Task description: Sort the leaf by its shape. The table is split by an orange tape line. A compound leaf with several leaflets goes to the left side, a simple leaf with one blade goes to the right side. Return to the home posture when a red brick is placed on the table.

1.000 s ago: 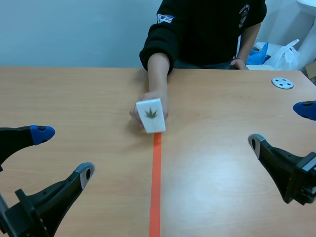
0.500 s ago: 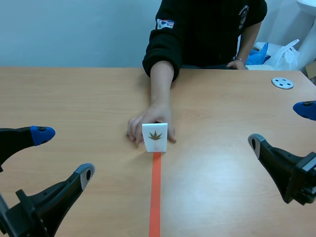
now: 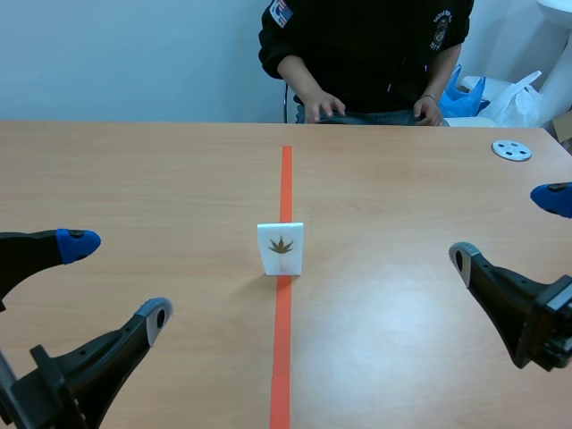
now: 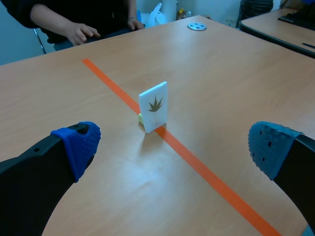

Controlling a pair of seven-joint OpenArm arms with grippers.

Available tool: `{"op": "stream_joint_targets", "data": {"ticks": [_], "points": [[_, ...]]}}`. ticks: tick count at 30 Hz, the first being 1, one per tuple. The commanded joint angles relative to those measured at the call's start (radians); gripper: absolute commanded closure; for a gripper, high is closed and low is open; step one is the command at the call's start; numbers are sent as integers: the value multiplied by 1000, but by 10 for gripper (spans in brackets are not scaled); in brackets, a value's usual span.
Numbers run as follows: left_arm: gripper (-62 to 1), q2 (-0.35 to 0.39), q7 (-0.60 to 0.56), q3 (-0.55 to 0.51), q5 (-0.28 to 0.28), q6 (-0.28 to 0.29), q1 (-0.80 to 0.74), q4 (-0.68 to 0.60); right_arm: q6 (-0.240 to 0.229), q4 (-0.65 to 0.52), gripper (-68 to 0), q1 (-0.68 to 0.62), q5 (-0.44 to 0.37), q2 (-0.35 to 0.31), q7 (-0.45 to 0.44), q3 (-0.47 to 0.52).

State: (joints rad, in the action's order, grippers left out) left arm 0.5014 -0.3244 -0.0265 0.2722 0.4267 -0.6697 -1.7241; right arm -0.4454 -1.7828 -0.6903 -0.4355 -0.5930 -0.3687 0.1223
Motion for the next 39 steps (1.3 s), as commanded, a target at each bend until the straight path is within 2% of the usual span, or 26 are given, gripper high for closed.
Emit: {"op": "stream_joint_targets", "data": {"ticks": [1,4,10,14,18,23,29,32,39], "points": [[-623,0,-3,-6,4,5,6,-24,3,-2,-679,12,-14,-10,-16,1],[-623,0,11,-5,4,5,8,-23,3,-2,-679,12,-14,-10,-16,1],[-623,0,11,24,-32,5,84,26,3,-2,-679,12,-14,-10,-16,1],[-623,0,7,84,-34,5,173,118,3,-2,-679,12,-14,-10,-16,1],[-623,-5,-1,163,-77,3,285,233,3,-2,-679,12,-14,-10,-16,1],[-623,-13,-47,267,-84,-2,434,382,3,-2,-679,12,-14,-10,-19,1],[-623,-74,-79,364,-137,-30,599,562,3,-2,-679,12,-14,-10,-19,1],[-623,-109,-103,415,-169,-67,672,652,3,-2,-679,12,-14,-10,-19,1],[-623,-195,-153,520,-186,-146,825,837,3,-2,-679,12,-14,-10,-19,1]]}}
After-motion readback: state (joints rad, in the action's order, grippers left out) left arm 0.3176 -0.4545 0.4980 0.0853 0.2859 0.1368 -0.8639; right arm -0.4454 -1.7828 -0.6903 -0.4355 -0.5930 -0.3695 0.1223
